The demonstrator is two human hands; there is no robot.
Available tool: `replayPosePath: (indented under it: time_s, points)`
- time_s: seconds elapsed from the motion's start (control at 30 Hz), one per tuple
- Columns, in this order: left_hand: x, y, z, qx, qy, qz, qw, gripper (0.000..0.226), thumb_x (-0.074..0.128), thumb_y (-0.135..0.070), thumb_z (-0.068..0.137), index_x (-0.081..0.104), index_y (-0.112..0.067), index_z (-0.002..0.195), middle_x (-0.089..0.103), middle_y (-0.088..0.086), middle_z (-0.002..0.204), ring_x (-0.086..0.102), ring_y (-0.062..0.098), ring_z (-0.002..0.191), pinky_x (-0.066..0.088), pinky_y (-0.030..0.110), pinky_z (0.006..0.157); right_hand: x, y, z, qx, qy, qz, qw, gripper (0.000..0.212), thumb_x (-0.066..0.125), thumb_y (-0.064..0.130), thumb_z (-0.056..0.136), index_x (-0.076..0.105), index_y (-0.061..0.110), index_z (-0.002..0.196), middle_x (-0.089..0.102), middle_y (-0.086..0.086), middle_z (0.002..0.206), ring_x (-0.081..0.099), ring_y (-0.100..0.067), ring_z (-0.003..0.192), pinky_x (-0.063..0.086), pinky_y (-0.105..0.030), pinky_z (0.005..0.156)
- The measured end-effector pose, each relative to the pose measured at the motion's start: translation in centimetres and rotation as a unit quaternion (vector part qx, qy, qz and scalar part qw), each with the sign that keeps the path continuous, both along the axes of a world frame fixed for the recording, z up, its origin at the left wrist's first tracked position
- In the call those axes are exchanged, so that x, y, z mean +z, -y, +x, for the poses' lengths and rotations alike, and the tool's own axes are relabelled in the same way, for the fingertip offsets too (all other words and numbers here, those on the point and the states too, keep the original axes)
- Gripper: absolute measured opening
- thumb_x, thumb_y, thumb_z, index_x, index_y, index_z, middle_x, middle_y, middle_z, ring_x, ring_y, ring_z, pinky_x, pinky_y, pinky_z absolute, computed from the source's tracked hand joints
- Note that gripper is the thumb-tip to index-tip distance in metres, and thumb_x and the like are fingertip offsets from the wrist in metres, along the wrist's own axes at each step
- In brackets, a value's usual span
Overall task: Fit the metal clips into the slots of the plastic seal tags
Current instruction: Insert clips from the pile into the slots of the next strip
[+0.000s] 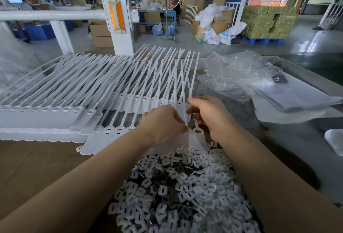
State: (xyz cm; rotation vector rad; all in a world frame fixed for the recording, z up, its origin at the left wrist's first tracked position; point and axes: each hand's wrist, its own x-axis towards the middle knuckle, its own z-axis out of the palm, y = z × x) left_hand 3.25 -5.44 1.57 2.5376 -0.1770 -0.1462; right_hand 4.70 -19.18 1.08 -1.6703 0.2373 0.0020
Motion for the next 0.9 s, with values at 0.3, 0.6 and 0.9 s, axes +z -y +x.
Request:
replayPosePath:
  time_s: [0.3,0.6,0.9]
  points:
    - [0.1,0.3,0.4,0.02,-0.07,-0.096,0.993,0.018,0.08,-0.025,0.07,0.062,-0.024,0.071,0.066,0.001,0.085,0.057,0.032,0.11,0.037,0.057,0.107,0.1,-0.1,-0.1,0.0,0.001,-0.005,1.0,0.01,0.058,0.022,0.097,0.065,0.016,0.093,0.068,0.0,0.073,0.047,-0.013,0.06,0.038,-0.03,0.058]
    - [0.8,-1.4,0.4,-0.11,-0.011,-0.107,0.988,0.008,0.079,-0.021,0.08,0.072,-0.026,0.081,0.063,-0.009,0.075,0.058,0.011,0.076,0.051,0.024,0.073,0.1,0.0,0.0,-0.004,0.003,0.008,1.0,0.01,0.059,0.02,0.096,0.066,0.015,0.093,0.067,0.002,0.063,0.045,-0.012,0.056,0.036,-0.027,0.053]
    - [2.1,-1.9,-1.1,-0.315,-0.032,-0.05,0.947,0.017,0.081,-0.023,0.079,0.077,-0.03,0.095,0.069,-0.009,0.083,0.055,0.001,0.066,0.041,0.009,0.063,0.1,0.1,-0.1,-0.009,-0.008,0.019,1.0,0.012,0.06,0.024,0.095,0.069,0.015,0.098,0.067,0.009,0.056,0.048,-0.011,0.057,0.041,-0.028,0.056]
